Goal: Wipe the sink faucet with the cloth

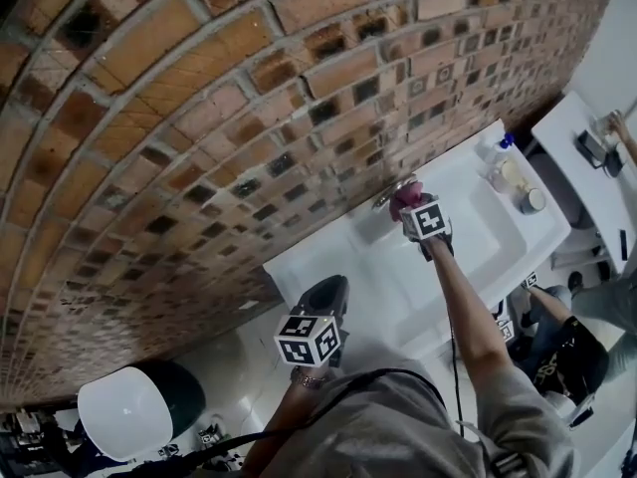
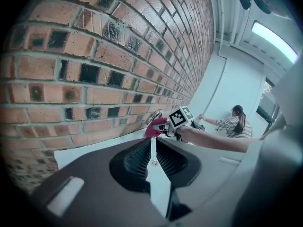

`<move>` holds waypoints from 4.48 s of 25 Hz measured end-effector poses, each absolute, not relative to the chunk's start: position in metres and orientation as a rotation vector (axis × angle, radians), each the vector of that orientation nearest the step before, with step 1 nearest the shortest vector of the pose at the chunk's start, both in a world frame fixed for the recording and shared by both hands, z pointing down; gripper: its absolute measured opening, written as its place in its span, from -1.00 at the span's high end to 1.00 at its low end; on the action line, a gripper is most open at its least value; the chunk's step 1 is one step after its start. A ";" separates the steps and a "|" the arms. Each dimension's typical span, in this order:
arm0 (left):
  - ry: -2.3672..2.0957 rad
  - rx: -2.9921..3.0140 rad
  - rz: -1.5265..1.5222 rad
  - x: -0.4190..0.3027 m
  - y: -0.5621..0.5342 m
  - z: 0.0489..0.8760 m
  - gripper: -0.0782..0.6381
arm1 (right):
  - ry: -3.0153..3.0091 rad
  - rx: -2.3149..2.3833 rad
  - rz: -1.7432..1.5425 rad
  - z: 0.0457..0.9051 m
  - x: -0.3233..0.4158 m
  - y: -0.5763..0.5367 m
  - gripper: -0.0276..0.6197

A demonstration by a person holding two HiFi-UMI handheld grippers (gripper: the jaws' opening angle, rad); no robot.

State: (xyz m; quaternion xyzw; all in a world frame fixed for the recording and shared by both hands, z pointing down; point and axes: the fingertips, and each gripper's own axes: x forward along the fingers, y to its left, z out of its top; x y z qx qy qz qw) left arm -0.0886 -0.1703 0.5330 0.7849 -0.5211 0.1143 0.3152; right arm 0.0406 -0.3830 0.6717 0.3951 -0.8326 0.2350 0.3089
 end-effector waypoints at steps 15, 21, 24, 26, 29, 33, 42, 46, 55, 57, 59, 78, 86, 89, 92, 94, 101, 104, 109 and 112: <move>-1.285 2.174 0.321 -0.053 -0.185 0.520 0.64 | -2.259 0.497 -0.125 0.657 -0.042 -0.280 0.66; -1.303 2.160 0.329 -0.062 -0.177 0.520 0.64 | -2.320 0.756 -0.137 0.607 -0.032 -0.323 0.67; -1.338 2.128 0.319 -0.075 -0.170 0.523 0.64 | -2.283 0.894 -0.274 0.591 -0.009 -0.329 0.67; -1.362 2.101 0.314 -0.085 -0.170 0.526 0.64 | -2.290 0.978 -0.319 0.576 0.006 -0.342 0.66; -1.382 2.069 0.305 -0.094 -0.169 0.532 0.64 | -2.292 1.004 -0.397 0.566 0.012 -0.351 0.63; -1.386 2.071 0.298 -0.093 -0.167 0.529 0.64 | -2.224 1.218 -0.405 0.558 0.039 -0.366 0.64; -1.390 2.054 0.312 -0.096 -0.166 0.535 0.64 | -1.928 1.241 0.164 0.684 0.105 -0.436 0.68; -1.378 2.058 0.327 -0.092 -0.171 0.537 0.64 | -1.904 1.067 0.071 0.720 0.093 -0.428 0.68; -1.376 2.061 0.335 -0.091 -0.171 0.537 0.64 | -1.738 0.805 -0.046 0.790 0.151 -0.393 0.68; -1.380 2.056 0.331 -0.093 -0.171 0.537 0.64 | -1.737 0.884 0.010 0.794 0.151 -0.382 0.68; -1.385 2.054 0.326 -0.095 -0.171 0.538 0.64 | -1.741 0.952 0.110 0.793 0.148 -0.372 0.67; -1.377 2.061 0.323 -0.097 -0.167 0.535 0.64 | -2.173 1.189 0.948 0.708 0.078 -0.370 0.67; -1.407 2.044 0.312 -0.106 -0.160 0.535 0.64 | -2.021 1.136 0.805 0.723 0.079 -0.408 0.64; -1.411 2.047 0.310 -0.105 -0.157 0.533 0.64 | -2.090 1.117 0.803 0.708 0.069 -0.399 0.64; -1.403 2.059 0.314 -0.101 -0.156 0.531 0.64 | -2.253 1.166 0.770 0.672 0.057 -0.393 0.65; -1.393 2.073 0.313 -0.095 -0.154 0.529 0.64 | -2.354 1.180 0.707 0.644 0.044 -0.389 0.65; -1.357 2.135 0.335 -0.066 -0.132 0.518 0.64 | -2.479 1.067 0.635 0.627 0.004 -0.344 0.66; -1.353 2.140 0.346 -0.059 -0.121 0.519 0.64 | -2.512 0.860 0.412 0.628 -0.021 -0.313 0.66; -1.360 2.133 0.338 -0.048 -0.100 0.514 0.64 | -2.673 0.368 0.257 0.614 -0.076 -0.213 0.66; -1.376 2.117 0.342 -0.051 -0.082 0.514 0.64 | -2.788 0.476 0.599 0.604 -0.064 -0.180 0.66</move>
